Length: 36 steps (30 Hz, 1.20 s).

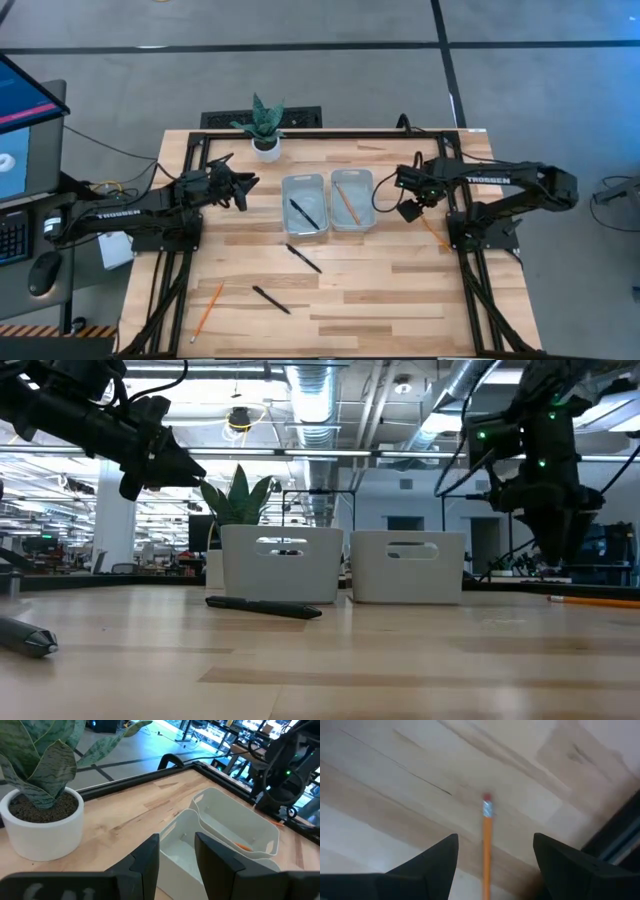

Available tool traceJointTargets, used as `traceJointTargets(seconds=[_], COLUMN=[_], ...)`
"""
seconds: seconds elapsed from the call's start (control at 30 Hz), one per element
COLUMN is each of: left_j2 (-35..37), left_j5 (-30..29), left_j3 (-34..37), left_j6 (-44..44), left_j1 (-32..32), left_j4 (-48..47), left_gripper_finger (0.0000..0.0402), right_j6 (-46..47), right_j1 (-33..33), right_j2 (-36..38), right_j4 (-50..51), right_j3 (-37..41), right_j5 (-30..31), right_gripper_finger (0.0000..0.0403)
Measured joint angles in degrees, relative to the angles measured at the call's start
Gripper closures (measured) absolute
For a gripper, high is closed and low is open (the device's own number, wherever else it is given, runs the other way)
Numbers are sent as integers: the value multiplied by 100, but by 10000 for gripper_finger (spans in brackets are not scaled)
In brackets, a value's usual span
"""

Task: Sort pens & pencils
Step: Put the right orange pencil into the right gray bin

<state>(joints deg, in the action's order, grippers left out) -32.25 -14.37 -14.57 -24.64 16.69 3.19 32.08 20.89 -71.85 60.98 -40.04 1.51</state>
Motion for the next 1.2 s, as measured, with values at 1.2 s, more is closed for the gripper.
traceJointTargets(seconds=[1.2], left_j2=[-2], left_j5=[0], left_j3=[0], left_j6=[155], left_j1=[1], left_j4=[-127], left_gripper_finger=[287], right_j6=[67], right_j1=[146], right_j2=[29], right_j4=[-500], right_j3=[491], right_j5=[-474], right_gripper_finger=[121])
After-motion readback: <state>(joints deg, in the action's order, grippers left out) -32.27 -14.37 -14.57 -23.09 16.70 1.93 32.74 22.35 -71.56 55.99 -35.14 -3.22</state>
